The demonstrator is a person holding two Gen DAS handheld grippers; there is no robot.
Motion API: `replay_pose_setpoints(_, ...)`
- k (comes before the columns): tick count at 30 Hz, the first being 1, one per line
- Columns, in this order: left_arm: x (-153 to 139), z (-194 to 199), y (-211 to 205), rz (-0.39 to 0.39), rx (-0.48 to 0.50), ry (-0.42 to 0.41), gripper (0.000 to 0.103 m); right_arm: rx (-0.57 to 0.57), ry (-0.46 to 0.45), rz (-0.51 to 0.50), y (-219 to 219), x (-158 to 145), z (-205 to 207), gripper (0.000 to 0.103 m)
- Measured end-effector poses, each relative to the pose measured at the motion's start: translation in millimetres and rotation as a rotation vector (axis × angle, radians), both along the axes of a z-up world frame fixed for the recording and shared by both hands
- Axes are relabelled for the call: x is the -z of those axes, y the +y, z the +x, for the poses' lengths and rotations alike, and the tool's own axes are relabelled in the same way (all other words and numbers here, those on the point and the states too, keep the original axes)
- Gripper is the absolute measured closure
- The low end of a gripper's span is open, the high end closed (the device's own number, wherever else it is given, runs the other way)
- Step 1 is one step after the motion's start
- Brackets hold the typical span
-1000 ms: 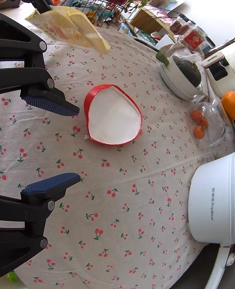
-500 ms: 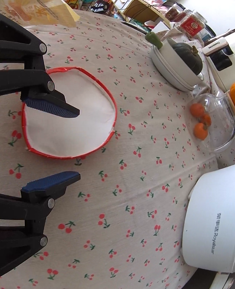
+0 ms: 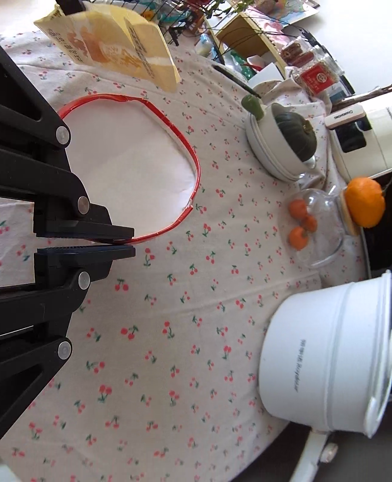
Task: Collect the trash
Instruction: 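Carry the yellow bag and red-rimmed lid over the white bin, then open both grippers to drop the bag and lid into the bin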
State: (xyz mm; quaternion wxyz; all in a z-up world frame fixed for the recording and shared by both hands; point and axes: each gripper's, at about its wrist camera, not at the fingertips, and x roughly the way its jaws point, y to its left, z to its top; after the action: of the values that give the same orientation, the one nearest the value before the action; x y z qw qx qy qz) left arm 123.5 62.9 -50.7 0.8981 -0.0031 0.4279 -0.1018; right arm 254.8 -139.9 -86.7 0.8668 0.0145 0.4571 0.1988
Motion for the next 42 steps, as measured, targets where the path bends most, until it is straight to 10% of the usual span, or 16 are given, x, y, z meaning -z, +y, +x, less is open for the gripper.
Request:
replay_pose_setpoints(11, -14, -38, -108, -0.071, 0.222, -0.022, 0.098, 0.107, -0.07, -0.127, -119, -46, -96, 0.1)
replay_pose_setpoints(26, 62, -46, -271, -0.032, 0.534, 0.145, 0.098, 0.383, 0.227, -0.238, -282, 28, -148, 0.1)
replay_pose_setpoints(42, 154, -5, -353, 0.091, 0.59, 0.281, 0.098, 0.425, 0.305, -0.306, -327, 58, -158, 0.099)
